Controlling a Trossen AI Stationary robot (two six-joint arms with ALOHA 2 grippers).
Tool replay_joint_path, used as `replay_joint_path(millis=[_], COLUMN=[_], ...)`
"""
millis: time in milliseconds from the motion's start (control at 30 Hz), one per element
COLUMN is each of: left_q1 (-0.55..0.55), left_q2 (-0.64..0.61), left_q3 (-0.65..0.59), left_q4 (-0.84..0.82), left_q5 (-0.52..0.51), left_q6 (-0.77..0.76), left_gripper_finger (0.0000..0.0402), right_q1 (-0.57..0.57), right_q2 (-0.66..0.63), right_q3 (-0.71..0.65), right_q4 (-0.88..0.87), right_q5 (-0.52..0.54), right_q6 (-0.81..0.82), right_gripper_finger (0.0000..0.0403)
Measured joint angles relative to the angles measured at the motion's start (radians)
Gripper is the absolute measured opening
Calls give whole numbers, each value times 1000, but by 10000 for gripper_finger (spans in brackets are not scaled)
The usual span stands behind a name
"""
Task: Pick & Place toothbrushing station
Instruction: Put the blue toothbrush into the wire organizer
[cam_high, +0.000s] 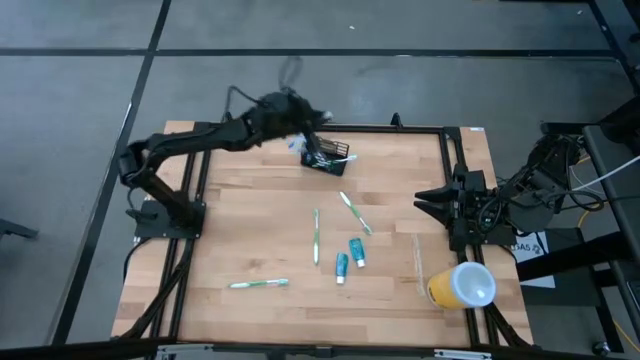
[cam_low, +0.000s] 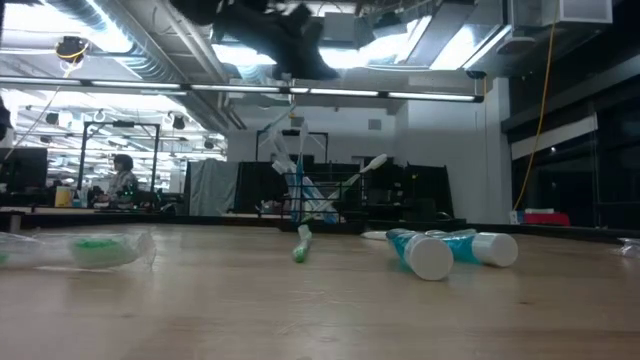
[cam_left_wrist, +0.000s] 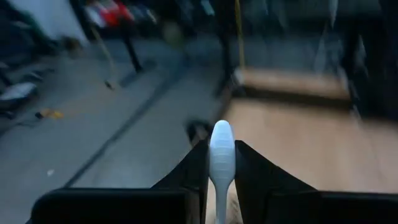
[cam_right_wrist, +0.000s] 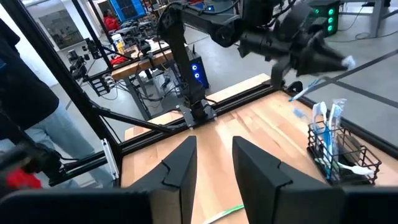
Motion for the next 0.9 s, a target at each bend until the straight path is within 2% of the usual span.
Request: replay_joint_path(millis=[133,267,333,433,600,700,900], left_q1=[77,117,127,128,128,128,128], left_q2=[-60,-68,-57,-40,30,92,208], left_q3=[-127,-236,-282,-343,-429,-466,-474], left_q4=[240,537,666,766,972,1118,1302], left_q5=[45,68,60,18,7,-37,-87], left_q6=[-83,-200,-252,-280,-354,-392,-415], left_gripper_finger=[44,44,44,44,44,44,44], right_q1=[0,0,0,0,0,0,-1], right_q2=[0,-2,-7,-15,-30,-38,-42], right_q3=[0,0,0,0,0,0,0], right_q4=[0,-1,0,-1,-1,-1,-1], right_q5=[9,21,21,21,45,55,56], right_q6=[-7,-9,-9,-9,-10,-11,7], right_gripper_finger=[104,104,104,104,104,104,104])
